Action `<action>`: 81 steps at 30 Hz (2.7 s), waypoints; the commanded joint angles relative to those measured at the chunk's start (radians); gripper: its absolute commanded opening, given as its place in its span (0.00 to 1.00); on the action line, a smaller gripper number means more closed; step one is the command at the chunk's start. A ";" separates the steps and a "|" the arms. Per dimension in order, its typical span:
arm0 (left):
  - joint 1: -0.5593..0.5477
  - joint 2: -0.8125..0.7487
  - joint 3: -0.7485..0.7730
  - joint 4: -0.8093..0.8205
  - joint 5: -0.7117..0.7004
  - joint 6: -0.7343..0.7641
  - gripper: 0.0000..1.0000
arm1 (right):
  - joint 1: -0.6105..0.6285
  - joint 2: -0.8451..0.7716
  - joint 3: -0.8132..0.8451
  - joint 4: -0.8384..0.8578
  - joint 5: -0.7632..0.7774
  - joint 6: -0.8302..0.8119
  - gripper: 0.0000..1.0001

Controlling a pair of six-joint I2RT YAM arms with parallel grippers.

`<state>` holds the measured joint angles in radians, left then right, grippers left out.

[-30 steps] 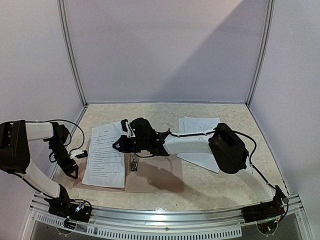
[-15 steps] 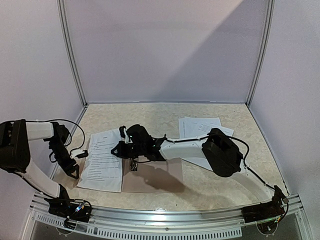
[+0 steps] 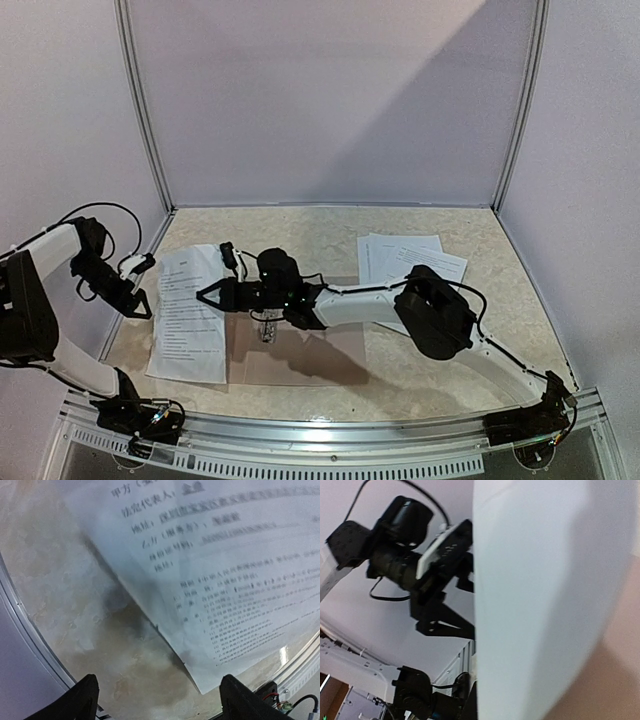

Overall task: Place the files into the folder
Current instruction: Insert the folder to form pockets on the folder.

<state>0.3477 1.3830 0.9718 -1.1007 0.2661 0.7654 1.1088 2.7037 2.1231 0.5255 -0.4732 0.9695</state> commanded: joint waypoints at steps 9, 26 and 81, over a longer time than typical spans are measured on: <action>0.048 -0.014 0.016 -0.020 0.069 -0.017 0.85 | 0.006 -0.081 -0.037 0.135 -0.053 -0.075 0.00; -0.118 -0.002 0.032 -0.049 0.101 0.072 0.85 | -0.144 -0.480 -0.446 -0.309 0.115 -0.299 0.00; -0.829 0.121 -0.141 0.134 -0.120 0.509 0.82 | -0.083 -0.501 -0.695 -0.160 0.252 0.021 0.00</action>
<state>-0.5053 1.5131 0.7677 -0.8814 0.1276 1.3563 1.0096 2.1326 1.3785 0.3367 -0.2424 0.9531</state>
